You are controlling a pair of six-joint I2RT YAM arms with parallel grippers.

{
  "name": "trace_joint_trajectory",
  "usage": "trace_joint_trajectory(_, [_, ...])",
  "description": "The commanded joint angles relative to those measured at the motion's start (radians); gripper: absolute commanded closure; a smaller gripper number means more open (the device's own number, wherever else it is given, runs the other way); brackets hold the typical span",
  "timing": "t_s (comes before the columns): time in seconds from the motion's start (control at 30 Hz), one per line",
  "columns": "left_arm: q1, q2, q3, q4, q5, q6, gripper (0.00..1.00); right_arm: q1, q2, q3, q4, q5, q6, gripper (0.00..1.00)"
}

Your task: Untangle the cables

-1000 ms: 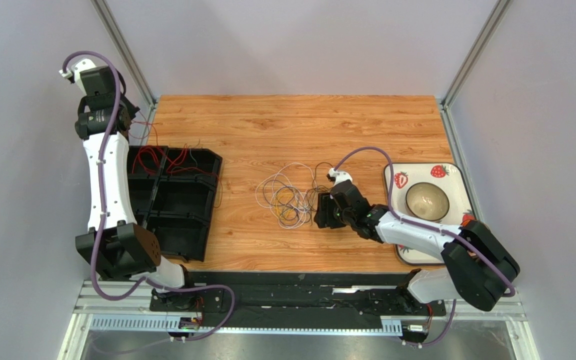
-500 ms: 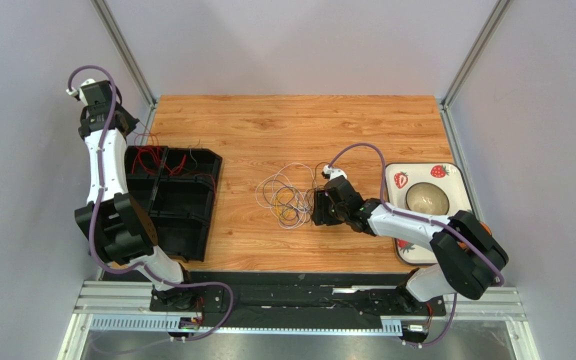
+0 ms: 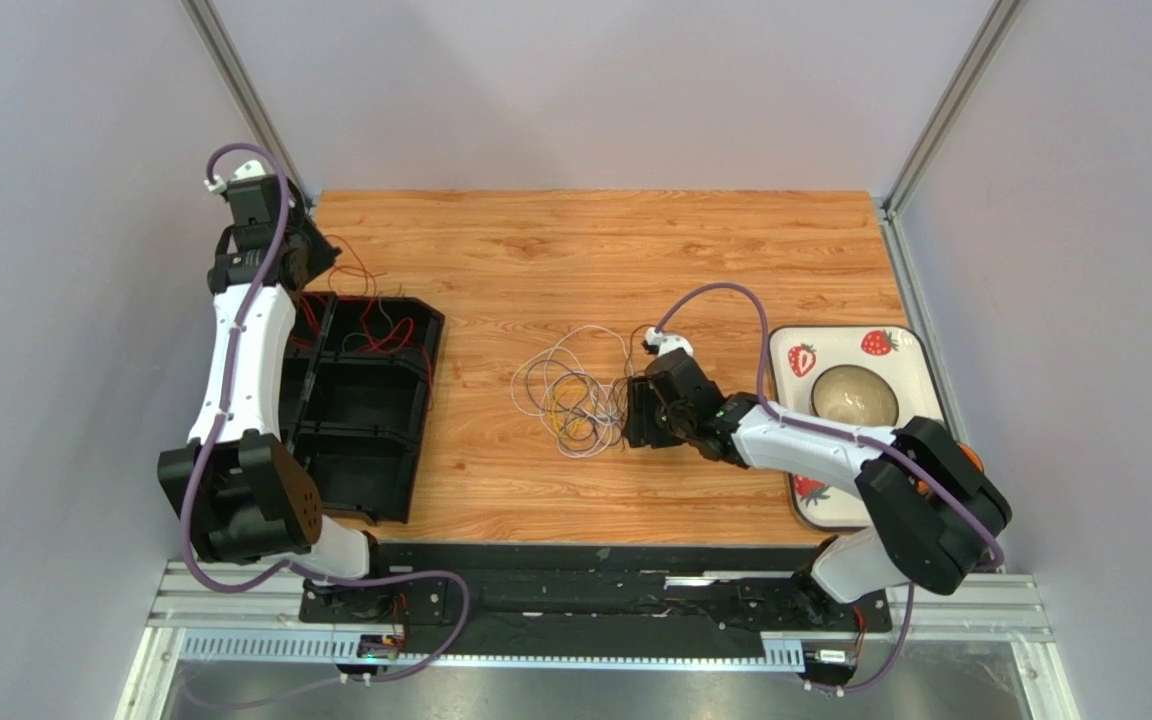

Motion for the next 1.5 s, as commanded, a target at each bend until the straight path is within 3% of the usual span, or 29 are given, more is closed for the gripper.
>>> trace_joint_trajectory(0.0, [-0.025,-0.004,-0.007,0.036,-0.038,-0.007,1.00,0.003,-0.045,-0.006,0.029,0.018,0.009,0.51])
trace_joint_trajectory(0.37, [-0.094,0.088,-0.024,0.033,-0.177,0.006,1.00,0.003,-0.098,-0.058,0.080,-0.007,-0.004,0.51])
trace_joint_trajectory(0.67, [-0.134,0.122,-0.159,0.039,-0.287,-0.112,1.00,0.003,-0.105,-0.066,0.092,-0.025,-0.013,0.51])
trace_joint_trajectory(0.97, [-0.131,0.264,-0.062,-0.039,-0.293,-0.116,1.00,0.003,-0.104,-0.066,0.092,-0.024,-0.011,0.51])
trace_joint_trajectory(1.1, [-0.133,0.288,0.010,-0.094,-0.274,-0.115,0.69,0.001,-0.105,-0.066,0.092,-0.022,-0.010,0.51])
trace_joint_trajectory(1.2, [-0.131,0.228,0.010,-0.108,-0.290,-0.121,0.61,0.003,-0.104,-0.066,0.092,-0.018,-0.008,0.51])
trace_joint_trajectory(1.47, [-0.166,0.079,0.036,-0.189,-0.322,-0.028,0.57,0.003,-0.101,-0.064,0.091,-0.019,-0.008,0.51])
